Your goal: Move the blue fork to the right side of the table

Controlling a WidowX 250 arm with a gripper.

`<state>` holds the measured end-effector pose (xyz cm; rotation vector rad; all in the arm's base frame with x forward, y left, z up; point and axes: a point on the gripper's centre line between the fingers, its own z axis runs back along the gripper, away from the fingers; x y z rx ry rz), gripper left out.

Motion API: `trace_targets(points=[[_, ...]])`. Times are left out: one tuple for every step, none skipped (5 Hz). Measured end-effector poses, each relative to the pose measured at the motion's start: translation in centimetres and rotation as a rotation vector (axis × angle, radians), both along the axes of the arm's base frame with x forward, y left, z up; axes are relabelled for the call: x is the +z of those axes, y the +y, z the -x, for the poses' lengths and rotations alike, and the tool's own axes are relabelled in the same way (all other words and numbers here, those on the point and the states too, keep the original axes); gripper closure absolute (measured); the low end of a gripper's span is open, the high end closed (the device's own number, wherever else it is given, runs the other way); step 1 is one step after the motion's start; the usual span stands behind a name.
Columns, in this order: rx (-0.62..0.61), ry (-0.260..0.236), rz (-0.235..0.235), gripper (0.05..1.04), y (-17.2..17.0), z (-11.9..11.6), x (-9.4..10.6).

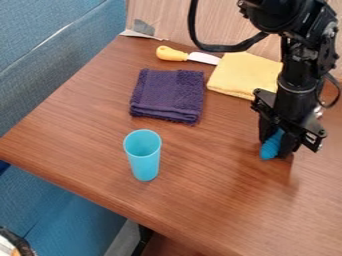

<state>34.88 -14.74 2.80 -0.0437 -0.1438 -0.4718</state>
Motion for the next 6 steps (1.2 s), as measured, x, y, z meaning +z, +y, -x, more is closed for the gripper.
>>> trace_targets(points=[[-0.018, 0.002, 0.007, 0.285, 0.0, -0.1, 0.0], [-0.025, 0.003, 0.007, 0.078, 0.0, -0.1, 0.0], [-0.024, 0.004, -0.004, 0.077, 0.1, 0.0, -0.1], [-0.032, 0.0, -0.033, 0.083, 0.7, 0.1, 0.1], [-0.027, -0.056, -0.027, 0.083, 0.9, -0.1, 2.8], [-0.004, -0.123, -0.016, 0.083, 1.3, 0.2, 5.7]])
